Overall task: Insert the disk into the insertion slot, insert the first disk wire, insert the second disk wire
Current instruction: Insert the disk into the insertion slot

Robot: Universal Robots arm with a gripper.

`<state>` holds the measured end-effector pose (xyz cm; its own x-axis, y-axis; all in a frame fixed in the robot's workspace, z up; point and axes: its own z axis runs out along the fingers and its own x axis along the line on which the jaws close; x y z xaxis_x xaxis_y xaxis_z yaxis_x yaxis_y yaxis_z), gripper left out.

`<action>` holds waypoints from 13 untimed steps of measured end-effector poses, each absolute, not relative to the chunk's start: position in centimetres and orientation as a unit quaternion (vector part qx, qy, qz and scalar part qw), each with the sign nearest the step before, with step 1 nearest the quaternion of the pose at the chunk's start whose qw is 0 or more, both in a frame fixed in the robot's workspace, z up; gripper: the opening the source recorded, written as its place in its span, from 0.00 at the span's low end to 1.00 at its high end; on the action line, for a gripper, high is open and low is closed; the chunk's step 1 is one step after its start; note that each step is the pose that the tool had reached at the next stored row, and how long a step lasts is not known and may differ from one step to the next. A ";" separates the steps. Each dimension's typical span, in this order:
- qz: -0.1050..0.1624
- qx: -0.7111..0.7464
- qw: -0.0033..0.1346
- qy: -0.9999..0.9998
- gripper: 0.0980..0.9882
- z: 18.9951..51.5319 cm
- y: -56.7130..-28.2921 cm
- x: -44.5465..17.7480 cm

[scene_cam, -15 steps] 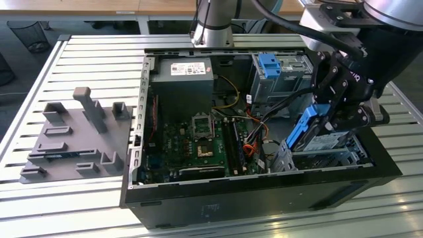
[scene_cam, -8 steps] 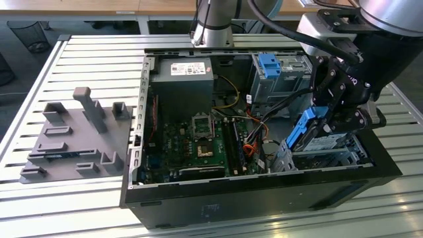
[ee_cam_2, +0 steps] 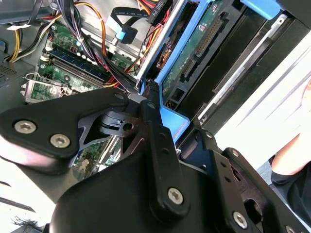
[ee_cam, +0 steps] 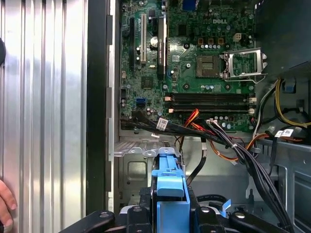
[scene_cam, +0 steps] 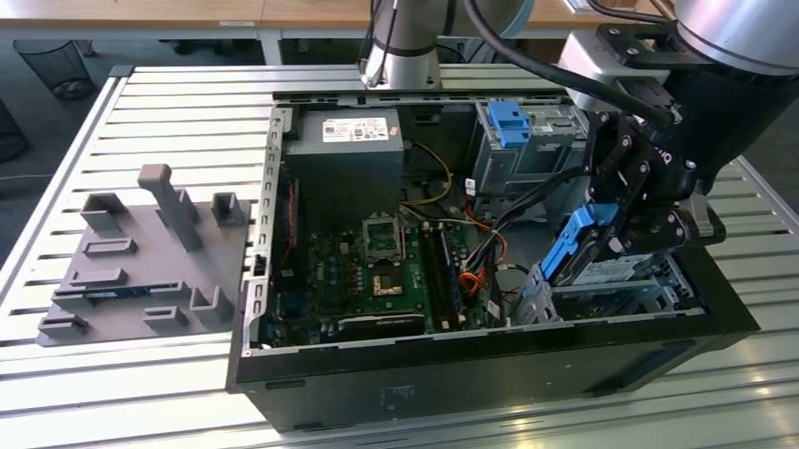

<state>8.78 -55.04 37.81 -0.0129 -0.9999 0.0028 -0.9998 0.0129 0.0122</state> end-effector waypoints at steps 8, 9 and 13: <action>-0.003 0.703 0.005 -0.712 0.30 37.5 -55.0 8.8; -0.003 0.703 0.005 -0.712 0.30 37.4 -55.0 8.8; -0.003 0.703 0.005 -0.712 0.30 37.3 -55.0 8.8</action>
